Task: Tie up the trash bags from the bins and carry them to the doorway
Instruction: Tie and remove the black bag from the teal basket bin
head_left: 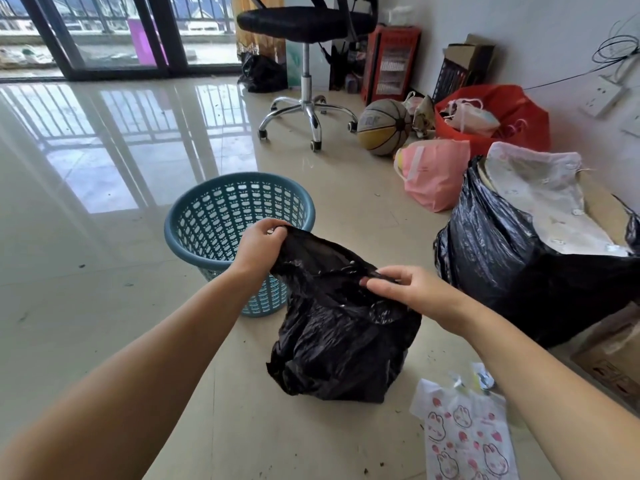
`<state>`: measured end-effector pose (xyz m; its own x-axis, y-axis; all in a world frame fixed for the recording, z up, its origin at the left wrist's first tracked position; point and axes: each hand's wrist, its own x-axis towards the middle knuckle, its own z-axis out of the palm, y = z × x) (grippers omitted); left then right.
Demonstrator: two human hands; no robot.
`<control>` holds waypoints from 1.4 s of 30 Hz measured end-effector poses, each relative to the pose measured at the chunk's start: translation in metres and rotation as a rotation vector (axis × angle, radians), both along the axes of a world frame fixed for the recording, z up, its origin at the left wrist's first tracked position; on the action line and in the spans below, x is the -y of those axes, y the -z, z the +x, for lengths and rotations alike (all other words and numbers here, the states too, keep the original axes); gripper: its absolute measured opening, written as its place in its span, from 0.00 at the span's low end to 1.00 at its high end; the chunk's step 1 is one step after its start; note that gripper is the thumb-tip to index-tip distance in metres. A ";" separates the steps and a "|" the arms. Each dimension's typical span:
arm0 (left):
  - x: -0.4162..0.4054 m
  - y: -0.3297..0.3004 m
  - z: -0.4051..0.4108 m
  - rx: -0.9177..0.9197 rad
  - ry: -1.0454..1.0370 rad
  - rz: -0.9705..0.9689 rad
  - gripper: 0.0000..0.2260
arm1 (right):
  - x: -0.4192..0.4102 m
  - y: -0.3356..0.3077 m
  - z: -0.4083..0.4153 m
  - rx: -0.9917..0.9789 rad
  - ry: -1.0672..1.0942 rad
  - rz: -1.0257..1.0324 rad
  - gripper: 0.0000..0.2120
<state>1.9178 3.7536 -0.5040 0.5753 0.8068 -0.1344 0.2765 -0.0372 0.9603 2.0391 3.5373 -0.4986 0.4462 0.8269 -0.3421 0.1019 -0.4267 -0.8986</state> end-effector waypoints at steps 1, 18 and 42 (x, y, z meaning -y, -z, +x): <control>0.001 -0.001 0.001 0.024 -0.003 -0.044 0.08 | 0.001 -0.002 0.000 0.037 -0.048 -0.036 0.12; 0.038 -0.041 -0.002 -0.181 0.628 0.067 0.11 | -0.020 -0.010 0.018 0.371 0.373 0.263 0.19; 0.028 -0.030 0.000 -0.138 0.290 0.106 0.18 | -0.050 -0.010 -0.016 0.226 0.196 0.463 0.20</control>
<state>1.9174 3.7261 -0.4740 0.7653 0.6256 -0.1516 0.3672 -0.2308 0.9010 2.0227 3.5871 -0.4890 0.6270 0.7625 0.1599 0.2729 -0.0227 -0.9618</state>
